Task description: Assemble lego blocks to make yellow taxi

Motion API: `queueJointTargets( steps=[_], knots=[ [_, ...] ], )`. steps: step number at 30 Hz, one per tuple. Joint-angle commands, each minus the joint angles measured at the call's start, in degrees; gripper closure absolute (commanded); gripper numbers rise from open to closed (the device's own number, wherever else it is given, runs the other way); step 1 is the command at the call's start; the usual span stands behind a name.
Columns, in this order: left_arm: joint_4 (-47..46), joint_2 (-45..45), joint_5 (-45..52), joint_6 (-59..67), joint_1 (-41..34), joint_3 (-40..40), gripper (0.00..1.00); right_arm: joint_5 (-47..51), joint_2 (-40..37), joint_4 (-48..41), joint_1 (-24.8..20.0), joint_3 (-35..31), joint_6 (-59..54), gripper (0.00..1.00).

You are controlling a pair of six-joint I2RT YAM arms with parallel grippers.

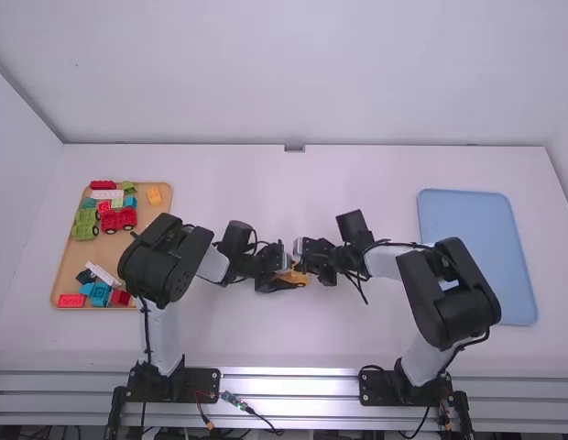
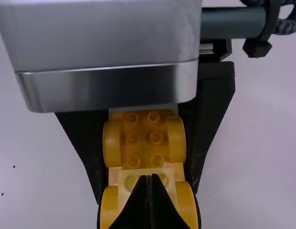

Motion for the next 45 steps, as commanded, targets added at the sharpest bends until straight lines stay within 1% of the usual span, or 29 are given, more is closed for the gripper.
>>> queueJointTargets(
  steps=[1, 6, 11, 17, 19, 23, 25, 26, 28, 32, 34, 35, 36, 37, 39, 40, 41, 42, 43, 45],
  knots=[
    [-1.5, 1.4, -5.2, -2.0, -0.1, -0.5, 0.76, 5.8, 2.4, -1.3, -0.1, -1.8, 0.2, 1.00],
    [-1.3, 1.4, -5.2, -2.1, -0.1, -0.6, 0.76, 5.9, 7.0, -2.2, -0.1, 0.9, 0.2, 1.00],
    [-0.9, 1.4, -5.2, -2.2, -0.1, -0.7, 0.78, 5.6, 7.5, -6.4, -0.1, 2.4, -3.4, 1.00],
    [-0.3, 1.4, -5.2, -3.0, -0.2, -0.3, 0.79, 9.0, 9.2, -5.9, 0.0, 2.4, -2.3, 1.00],
    [-0.5, 1.4, -5.2, -3.0, -0.1, -0.2, 0.77, 9.8, 9.8, -6.2, 0.0, 2.6, -2.2, 1.00],
    [-0.4, 1.4, -5.2, -3.0, -0.1, -0.3, 0.77, 11.6, 9.7, -9.3, 0.0, 4.4, -2.2, 1.00],
    [-0.3, 1.4, -5.2, -3.0, -0.1, -0.3, 0.77, 11.3, 8.8, -12.3, 0.0, 6.3, -2.2, 1.00],
    [-0.2, 1.4, -5.2, -3.0, -0.2, -0.3, 0.77, 11.1, 8.7, -12.5, 0.0, 6.4, -2.2, 1.00],
    [-0.3, 1.4, -5.2, -2.9, -0.2, -0.2, 0.76, 8.3, 7.0, -13.8, -0.2, 7.5, -3.2, 1.00],
    [-0.7, 1.4, -5.2, -3.0, -0.2, 0.2, 0.72, 3.8, 2.9, -13.6, -2.8, 8.4, -3.3, 1.00],
    [-0.7, 1.4, -5.2, -3.0, -0.2, 0.3, 0.70, 3.3, 1.3, -13.6, -3.8, 8.3, -2.8, 1.00],
    [-0.5, 1.4, -5.2, -3.0, -0.2, 0.3, 0.68, 3.6, -0.7, -13.8, -4.7, 8.3, -1.2, 0.99],
    [-0.5, 1.4, -5.2, -2.9, -0.2, 0.3, 0.66, 4.3, -2.0, -14.2, -5.3, 8.3, 0.2, 0.93],
    [-0.5, 1.4, -5.2, -3.0, -0.2, 0.3, 0.64, 5.6, -3.3, -15.1, -6.0, 8.4, 1.2, 0.84],
    [-0.7, 1.4, -5.2, -3.0, -0.1, 0.4, 0.63, 7.8, -5.1, -16.3, -6.9, 8.3, 3.0, 0.80],
    [-0.7, 1.4, -5.1, -3.0, 0.1, 0.5, 0.59, 10.8, -6.8, -17.8, -7.8, 8.4, 5.2, 0.63],
    [-0.5, 1.4, -5.2, -3.0, 0.1, 0.5, 0.52, 12.7, -7.6, -18.5, -8.2, 8.4, 6.9, 0.49],
    [-0.5, 1.4, -5.2, -3.0, 0.1, 0.5, 0.51, 13.6, -7.9, -18.8, -8.4, 8.4, 7.5, 0.46],
    [-0.3, 1.4, -5.4, -3.0, 0.1, 0.5, 0.49, 16.3, -8.7, -19.4, -9.0, 8.3, 9.7, 0.01],
    [-0.3, 1.4, -6.8, -3.0, -0.4, 0.5, 0.41, 21.1, -9.6, -20.6, -9.9, 8.3, 14.8, 0.01]
  ],
)
